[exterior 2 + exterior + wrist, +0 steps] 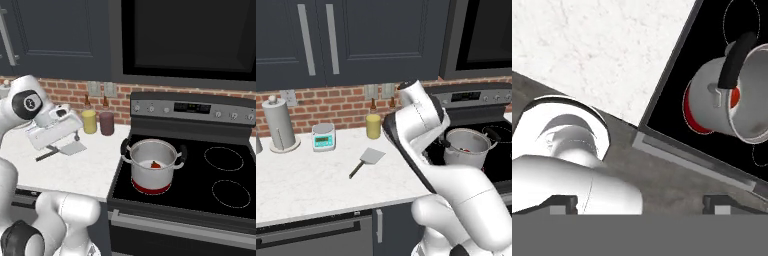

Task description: Put the garlic and tomato in the pot. Retrieve the spatula and lightly stir the vegetables in the pot.

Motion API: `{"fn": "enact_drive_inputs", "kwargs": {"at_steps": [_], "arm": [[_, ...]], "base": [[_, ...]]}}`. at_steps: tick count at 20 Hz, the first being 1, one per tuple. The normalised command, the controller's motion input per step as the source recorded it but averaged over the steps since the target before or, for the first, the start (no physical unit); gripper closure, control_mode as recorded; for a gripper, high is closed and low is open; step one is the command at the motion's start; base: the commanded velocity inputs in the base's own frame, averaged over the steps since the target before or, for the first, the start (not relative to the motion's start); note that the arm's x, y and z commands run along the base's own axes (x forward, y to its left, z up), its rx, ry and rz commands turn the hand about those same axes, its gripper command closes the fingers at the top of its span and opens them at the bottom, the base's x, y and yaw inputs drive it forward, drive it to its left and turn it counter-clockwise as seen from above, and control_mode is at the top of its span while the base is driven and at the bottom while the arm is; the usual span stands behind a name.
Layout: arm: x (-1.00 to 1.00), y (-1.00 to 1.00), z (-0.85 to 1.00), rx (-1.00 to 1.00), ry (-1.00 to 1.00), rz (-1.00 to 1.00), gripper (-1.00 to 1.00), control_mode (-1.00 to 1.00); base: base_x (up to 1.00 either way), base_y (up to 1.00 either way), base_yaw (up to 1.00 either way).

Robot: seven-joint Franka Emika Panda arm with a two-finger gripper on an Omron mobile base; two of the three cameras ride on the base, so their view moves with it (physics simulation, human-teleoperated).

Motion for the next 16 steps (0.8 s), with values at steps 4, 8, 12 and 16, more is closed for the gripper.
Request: {"fn": "enact_drive_inputs", "kwargs": {"at_steps": [4,8,12,16], "arm": [[0.0,1.0,-0.15,-0.15,0.07,0.57,-1.0,-1.0],[0.0,1.0,-0.17,-0.17,0.07,0.53,-1.0,-1.0],[0.05,1.0,-0.18,-0.22,0.05,0.44,-1.0,-1.0],[0.29,0.97,-0.21,-0.2,0.08,0.37,-1.0,-1.0]], "base": [[0.0,0.0,0.0],[0.0,0.0,0.0],[0.0,0.0,0.0],[0.0,0.0,0.0]]}}
